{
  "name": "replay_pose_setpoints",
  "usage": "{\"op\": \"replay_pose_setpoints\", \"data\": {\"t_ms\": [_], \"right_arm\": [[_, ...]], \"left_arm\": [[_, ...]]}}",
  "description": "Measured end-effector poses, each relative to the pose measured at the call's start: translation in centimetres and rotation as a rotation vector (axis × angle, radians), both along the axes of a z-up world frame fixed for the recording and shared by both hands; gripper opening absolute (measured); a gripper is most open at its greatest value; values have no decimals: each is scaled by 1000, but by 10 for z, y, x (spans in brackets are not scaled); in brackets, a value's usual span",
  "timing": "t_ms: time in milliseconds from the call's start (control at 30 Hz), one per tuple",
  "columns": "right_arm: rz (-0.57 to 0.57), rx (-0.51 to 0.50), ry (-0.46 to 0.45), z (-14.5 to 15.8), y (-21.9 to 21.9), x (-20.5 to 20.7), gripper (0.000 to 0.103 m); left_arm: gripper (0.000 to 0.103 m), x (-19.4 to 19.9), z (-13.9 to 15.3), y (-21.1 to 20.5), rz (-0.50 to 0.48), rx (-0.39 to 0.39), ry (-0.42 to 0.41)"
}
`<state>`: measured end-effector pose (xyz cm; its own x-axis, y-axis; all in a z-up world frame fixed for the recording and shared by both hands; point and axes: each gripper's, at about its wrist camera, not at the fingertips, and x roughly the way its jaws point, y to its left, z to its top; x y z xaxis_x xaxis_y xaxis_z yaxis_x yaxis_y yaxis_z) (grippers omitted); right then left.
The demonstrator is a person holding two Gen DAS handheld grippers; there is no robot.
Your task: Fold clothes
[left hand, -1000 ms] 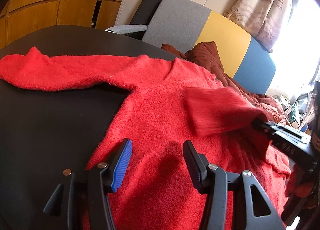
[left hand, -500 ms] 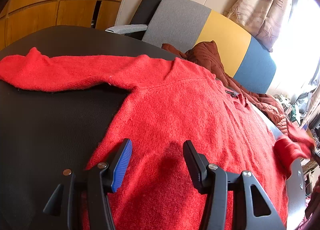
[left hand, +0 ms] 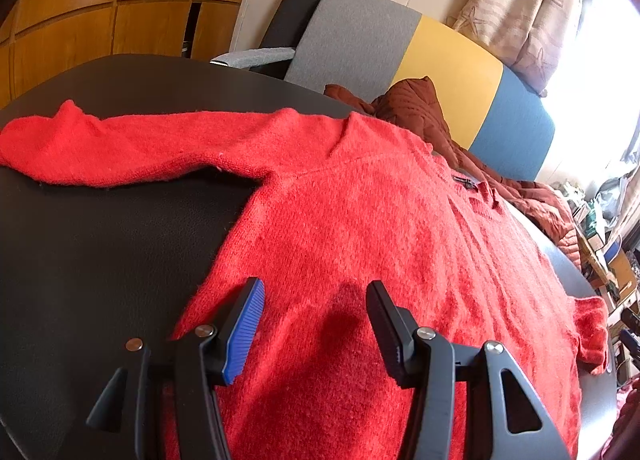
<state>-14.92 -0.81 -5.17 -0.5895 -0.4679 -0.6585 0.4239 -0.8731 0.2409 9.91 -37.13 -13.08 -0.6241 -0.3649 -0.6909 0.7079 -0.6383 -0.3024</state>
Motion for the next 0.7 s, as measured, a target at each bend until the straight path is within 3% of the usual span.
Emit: {"op": "replay_pose_setpoints", "data": {"t_ms": [67, 167, 267, 333, 500, 633, 700], "right_arm": [[102, -73, -93, -15, -32, 9, 75], [152, -82, -153, -37, -71, 20, 75], [140, -13, -177, -66, -92, 29, 76], [158, 10, -107, -68, -93, 39, 79], [250, 55, -80, -67, -87, 50, 87], [285, 60, -70, -69, -82, 58, 92], [292, 59, -79, -71, -77, 62, 97]], "left_arm": [[53, 0, 1, 3, -6, -11, -14], [53, 2, 2, 8, -16, -30, -35], [53, 5, 2, 15, -29, -55, -59], [53, 8, 2, 24, -43, -89, -86], [54, 22, 2, 47, -66, -176, -133], [53, 17, 12, 45, -96, -117, -160], [52, 8, 21, 39, -147, -64, -126]]}}
